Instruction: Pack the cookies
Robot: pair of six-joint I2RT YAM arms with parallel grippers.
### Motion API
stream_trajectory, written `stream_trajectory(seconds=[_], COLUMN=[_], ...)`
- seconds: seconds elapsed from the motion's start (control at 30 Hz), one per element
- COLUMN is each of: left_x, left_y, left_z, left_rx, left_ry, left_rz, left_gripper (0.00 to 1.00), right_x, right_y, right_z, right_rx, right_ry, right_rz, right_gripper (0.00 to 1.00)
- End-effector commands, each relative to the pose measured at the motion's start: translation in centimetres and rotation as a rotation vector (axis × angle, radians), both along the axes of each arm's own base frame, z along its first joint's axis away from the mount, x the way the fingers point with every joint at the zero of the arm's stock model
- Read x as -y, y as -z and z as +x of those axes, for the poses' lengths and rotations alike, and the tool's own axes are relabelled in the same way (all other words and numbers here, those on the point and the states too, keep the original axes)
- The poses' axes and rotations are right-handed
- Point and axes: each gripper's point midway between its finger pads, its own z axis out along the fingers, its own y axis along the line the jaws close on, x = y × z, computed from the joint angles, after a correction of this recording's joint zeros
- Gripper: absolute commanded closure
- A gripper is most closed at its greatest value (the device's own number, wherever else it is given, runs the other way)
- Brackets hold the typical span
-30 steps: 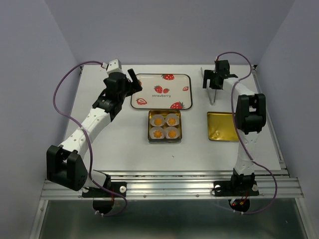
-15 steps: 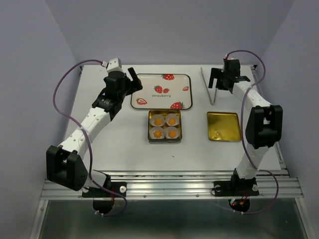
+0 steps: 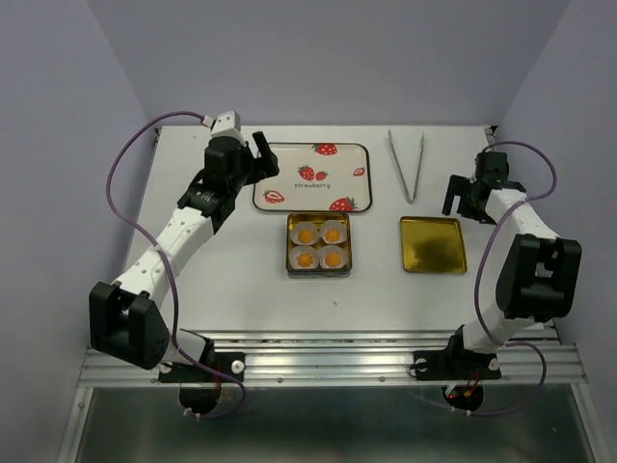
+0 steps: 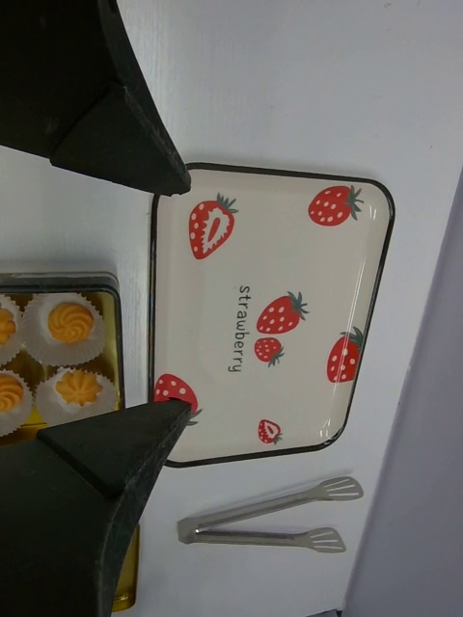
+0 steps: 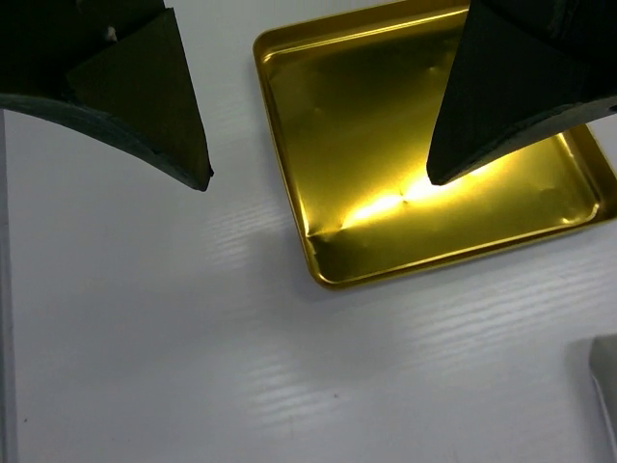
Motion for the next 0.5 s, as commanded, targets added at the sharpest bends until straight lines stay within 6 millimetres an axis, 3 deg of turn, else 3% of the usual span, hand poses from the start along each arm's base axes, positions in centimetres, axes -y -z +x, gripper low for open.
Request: stream_trajectory(seconds=[0.0,0.17,0.23,0.37,0.47], left_x=[0.8,1.4,1.8,2.2,2.3], left_y=[-3.1,-4.7,-5.2,-5.9,-5.7], left_z=[0.9,1.7,2.0,2.7,3.0], left_rx=[0.096,0.141,0.155,0.17,0.17], left_ry=[0.051,0.084,0.111,0.128,0.134], left_rz=[0.004,0.021,0.038,0.055,0.065], left_gripper=[0.01,0.01,0.01,0.01,0.01], right_x=[1.4,2.7,2.1,2.4,2.8], right_y=[0.0,1.9,2.7,4.4,5.0], right_z=[-2.3,-4.0,-4.0,-4.5,-4.7], right_rx=[-0.045,-0.089,-0.104,-0.153,-0.167], right_ry=[-0.028,0.021,-0.008,-0.034,-0.032], right_rz=[-0.054,-0.019,0.015,0.03,0.028], right_gripper=[0.0,0.0,0.03,0.18,0.24])
